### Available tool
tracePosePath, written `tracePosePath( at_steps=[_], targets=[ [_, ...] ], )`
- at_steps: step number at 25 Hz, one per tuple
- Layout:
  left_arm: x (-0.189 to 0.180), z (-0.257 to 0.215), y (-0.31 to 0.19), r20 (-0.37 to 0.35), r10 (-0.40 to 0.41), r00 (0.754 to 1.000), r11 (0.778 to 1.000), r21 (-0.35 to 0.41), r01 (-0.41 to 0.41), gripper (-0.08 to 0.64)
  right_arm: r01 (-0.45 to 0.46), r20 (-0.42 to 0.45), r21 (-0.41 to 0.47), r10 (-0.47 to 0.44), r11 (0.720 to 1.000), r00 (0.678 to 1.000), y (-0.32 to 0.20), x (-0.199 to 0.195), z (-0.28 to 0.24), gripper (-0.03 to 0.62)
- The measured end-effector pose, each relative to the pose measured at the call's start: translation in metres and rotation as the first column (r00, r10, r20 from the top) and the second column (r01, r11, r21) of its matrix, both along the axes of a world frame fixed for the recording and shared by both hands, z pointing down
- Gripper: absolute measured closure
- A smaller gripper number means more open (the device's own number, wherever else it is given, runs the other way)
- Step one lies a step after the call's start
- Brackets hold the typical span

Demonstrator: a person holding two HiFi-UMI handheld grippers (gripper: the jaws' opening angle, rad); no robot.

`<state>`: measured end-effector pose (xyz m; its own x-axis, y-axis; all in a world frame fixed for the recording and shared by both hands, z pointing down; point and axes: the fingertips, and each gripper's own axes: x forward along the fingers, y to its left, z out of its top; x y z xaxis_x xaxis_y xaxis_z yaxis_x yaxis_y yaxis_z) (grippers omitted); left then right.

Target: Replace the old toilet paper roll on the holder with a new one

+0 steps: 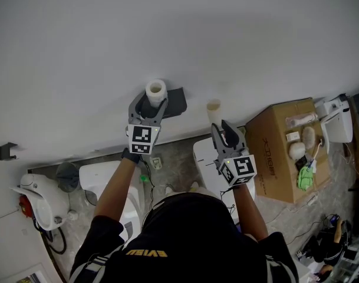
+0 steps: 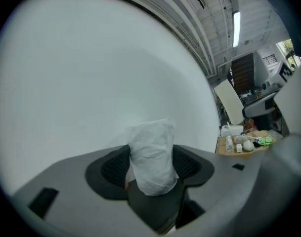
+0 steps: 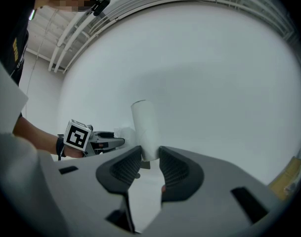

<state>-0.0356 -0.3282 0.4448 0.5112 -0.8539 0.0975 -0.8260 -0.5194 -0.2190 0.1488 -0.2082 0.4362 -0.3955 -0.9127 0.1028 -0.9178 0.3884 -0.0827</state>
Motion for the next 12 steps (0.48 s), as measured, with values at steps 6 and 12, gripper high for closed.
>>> tracePosePath(
  at_steps=[6,12],
  targets=[
    [-0.0009,-0.0002,0.0009,0.012,0.005,1.000,1.000,-0.006,-0.005,0.284,-0.007,-0.011,0.001,0.007,1.000,1.000,-0.0001,-0.0003,-0.0021,0.479],
    [-0.0016,-0.0023,0.0030,0.166,-0.013,0.986,1.000,0.001,0.013,0.284,-0.028,-0.029,0.002,0.028,1.000,0.999,0.0009,0.0060,-0.0032,0.479]
  ],
)
